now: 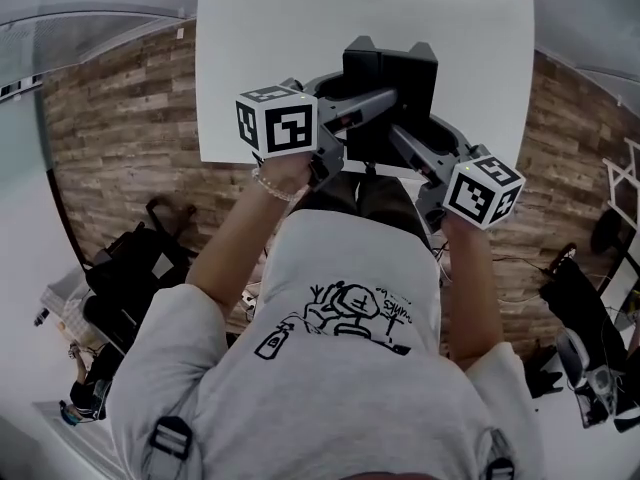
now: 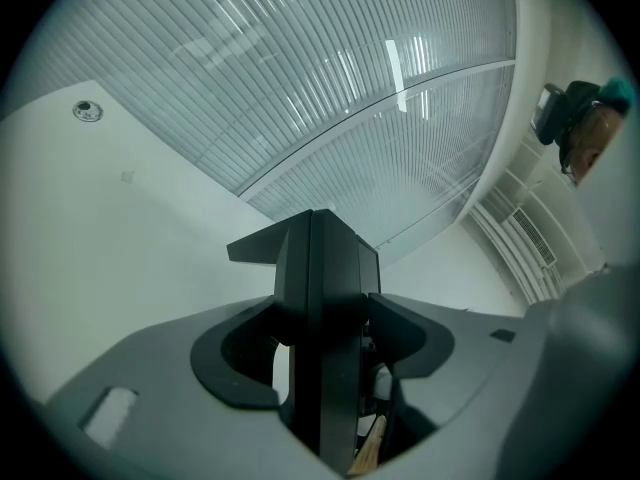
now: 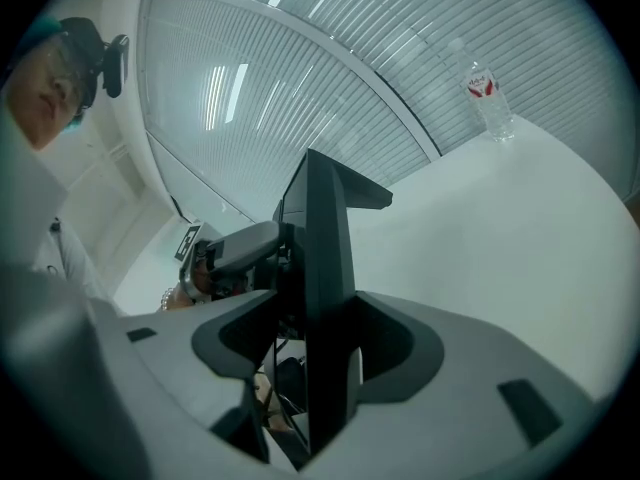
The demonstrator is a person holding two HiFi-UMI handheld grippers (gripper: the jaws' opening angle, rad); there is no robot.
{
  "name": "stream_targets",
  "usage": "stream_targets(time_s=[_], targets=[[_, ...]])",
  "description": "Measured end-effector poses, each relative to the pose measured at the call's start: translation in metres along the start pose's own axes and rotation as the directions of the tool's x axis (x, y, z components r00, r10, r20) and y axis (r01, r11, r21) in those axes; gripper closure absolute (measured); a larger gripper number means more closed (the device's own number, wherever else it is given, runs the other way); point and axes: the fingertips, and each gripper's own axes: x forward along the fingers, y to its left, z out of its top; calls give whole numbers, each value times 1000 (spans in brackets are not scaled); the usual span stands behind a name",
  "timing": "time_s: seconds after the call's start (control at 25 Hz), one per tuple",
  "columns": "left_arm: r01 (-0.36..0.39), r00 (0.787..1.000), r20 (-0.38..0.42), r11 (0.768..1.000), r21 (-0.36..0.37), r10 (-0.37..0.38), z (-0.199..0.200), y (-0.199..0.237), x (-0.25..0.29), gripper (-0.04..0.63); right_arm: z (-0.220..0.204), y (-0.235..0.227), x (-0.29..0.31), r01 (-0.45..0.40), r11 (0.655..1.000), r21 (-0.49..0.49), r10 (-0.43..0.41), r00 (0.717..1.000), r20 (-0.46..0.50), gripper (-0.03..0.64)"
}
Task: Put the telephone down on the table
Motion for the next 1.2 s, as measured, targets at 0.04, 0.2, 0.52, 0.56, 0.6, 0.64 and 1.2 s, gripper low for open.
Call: stream_targets(time_s=[0.04,0.2,0.52,0.56,0.6,0.64,1.2], targets=[[-1,1000,0,1000,-1,1,-1,3,1,322,-2,-3,2,0,1000,3,0,1000,-1,394],[-6,1000,-5,1000,-14,6,-14,12,6,322,-13,-13,3,0,1000,12,0,1000,-10,394],[-26,999,-30,998,-53,25,-22,49,14,322,-26,-37,26,2,998,59,0,999,-42,394],[-29,999,-32,998,-54,27,-23,53,14,322,-28,-38,29,3,998,63,0,999,-42,394],[-32,999,-33,998,-55,30,-25,57,14,322,-30,-40,31,4,998,64,-1,999,-42,394],[-32,999,-32,998,-57,30,-26,61,14,322,-32,-43,33,4,998,64,-1,999,-43,394],[-48,998,-48,994,-94,44,-40,108,31,322,-52,-81,63,6,995,99,1,997,-72,394]])
